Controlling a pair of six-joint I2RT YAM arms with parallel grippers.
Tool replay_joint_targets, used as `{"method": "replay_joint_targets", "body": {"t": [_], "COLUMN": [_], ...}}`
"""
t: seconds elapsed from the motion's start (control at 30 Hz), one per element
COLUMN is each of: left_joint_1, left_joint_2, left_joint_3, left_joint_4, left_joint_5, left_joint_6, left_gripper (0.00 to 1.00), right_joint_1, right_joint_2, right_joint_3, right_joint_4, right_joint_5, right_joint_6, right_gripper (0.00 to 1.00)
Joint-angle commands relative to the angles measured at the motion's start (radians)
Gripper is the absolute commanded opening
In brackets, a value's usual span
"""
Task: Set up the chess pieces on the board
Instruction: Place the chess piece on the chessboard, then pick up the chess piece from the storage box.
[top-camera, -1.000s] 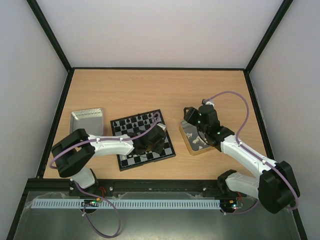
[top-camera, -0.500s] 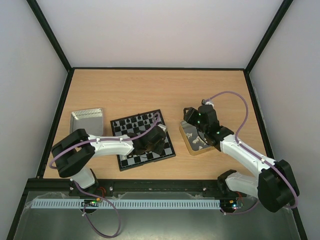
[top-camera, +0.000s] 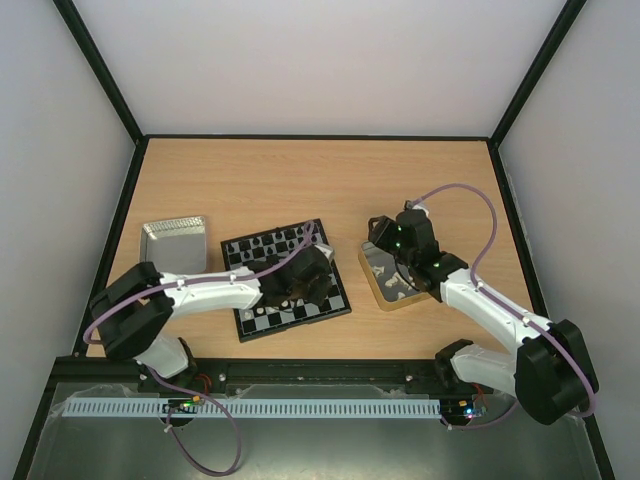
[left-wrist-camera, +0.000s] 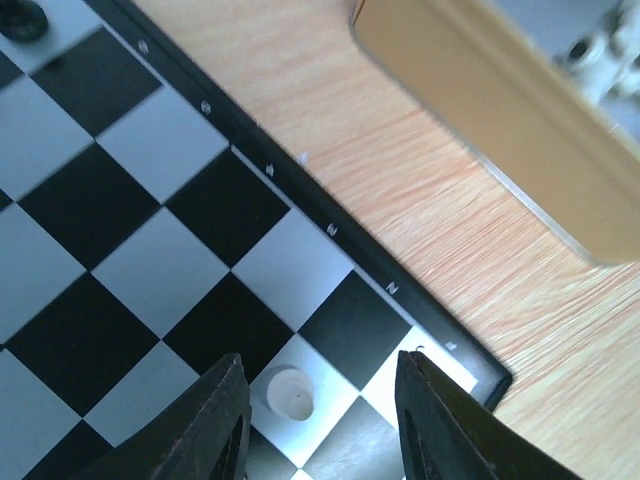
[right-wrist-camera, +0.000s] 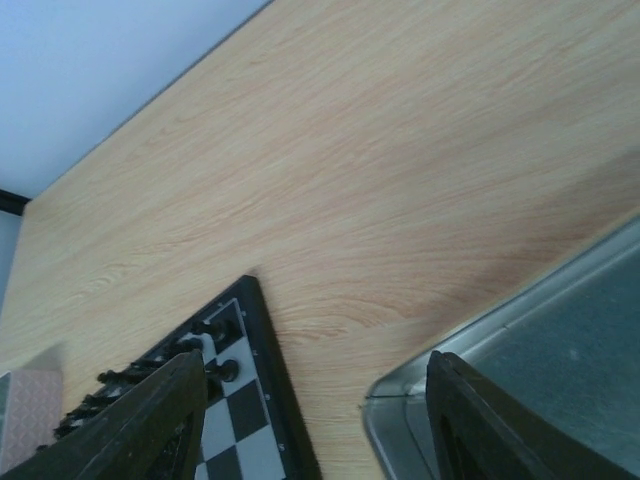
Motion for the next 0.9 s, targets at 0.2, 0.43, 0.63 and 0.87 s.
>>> {"method": "replay_joint_targets", "body": {"t": [0.2,0.43,0.63,0.87], "left_joint_1": [0.105,0.214,0.240,0.248], "left_joint_2": [-0.179,-0.286,-0.307,-0.306], "left_joint_3": [0.028,-0.027,-0.051,-0.066], "left_joint_4": [-0.017,0.034,0.057,0.063], "left_joint_5": [0.021,0.109,0.154,0.161], "left_joint_6": [-0.037,-0.071,-0.084,-0.086], "left_gripper": [0.45,0.49,0.50,0.50], "right_joint_1": [-0.078,-0.091,-0.091,-0.089], "right_joint_2": [0.035,0.165,0.273,0.341], "right_joint_3": [0.086,0.104,0.099,0.096], "right_joint_4": [-0.349,-0.404,-0.369,-0.353], "right_joint_5": [0.067,-0.093,-0.194,-0.197], "right_joint_6": [-0.019,-0.080,-0.113,-0.113], "right_gripper": [0.56,0.44,0.38,0.28]}}
